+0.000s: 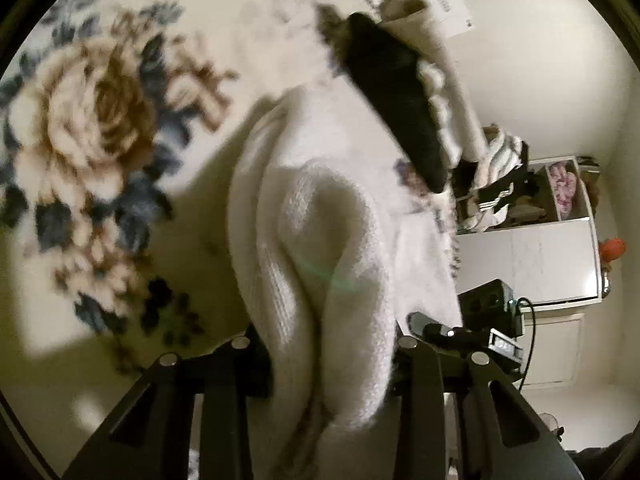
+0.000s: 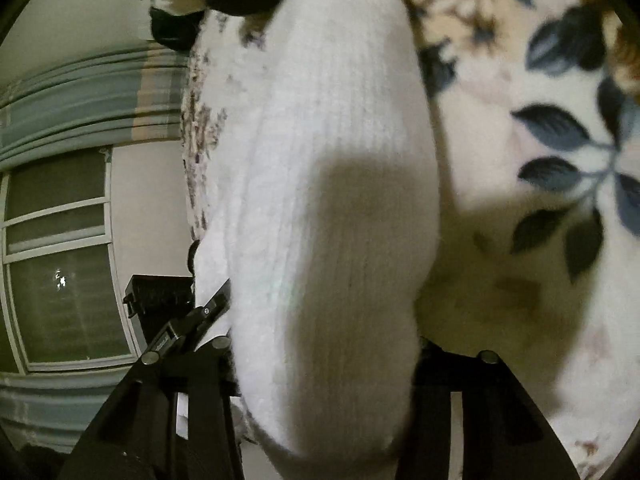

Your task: Fold small clothes

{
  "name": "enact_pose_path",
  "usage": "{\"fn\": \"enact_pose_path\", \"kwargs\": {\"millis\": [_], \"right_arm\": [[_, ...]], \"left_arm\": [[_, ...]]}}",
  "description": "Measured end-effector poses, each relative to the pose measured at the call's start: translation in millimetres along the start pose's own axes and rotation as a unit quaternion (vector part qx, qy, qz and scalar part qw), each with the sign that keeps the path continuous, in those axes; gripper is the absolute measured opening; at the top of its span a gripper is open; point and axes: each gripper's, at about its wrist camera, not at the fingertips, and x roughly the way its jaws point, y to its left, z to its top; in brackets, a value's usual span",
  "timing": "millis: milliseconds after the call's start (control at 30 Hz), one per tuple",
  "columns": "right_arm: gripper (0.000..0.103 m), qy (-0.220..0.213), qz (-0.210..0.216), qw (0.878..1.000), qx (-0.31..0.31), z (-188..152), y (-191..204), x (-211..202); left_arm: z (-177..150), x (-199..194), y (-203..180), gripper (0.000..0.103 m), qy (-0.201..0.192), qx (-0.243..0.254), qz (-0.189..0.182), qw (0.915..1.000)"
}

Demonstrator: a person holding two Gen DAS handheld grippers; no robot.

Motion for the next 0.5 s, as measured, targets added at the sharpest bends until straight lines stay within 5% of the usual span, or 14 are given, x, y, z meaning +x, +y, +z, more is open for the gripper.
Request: {"fn": "enact_pose_path", "kwargs": {"millis": [233, 500], "right_arm": [[0.047, -0.03, 0.012, 0.999, -0.026, -11.7, 59.2, -60.9], [0.047, -0.092, 0.04, 0.992, -0.076, 8.8, 160.4, -158.1]], "left_arm": [[15.9, -41.9, -72.7, 0.03, -0.015, 0.034, -0.025, 0.999], [70.2, -84.6, -186.1, 0.03, -0.047, 0.087, -0.059, 0.9933]]}}
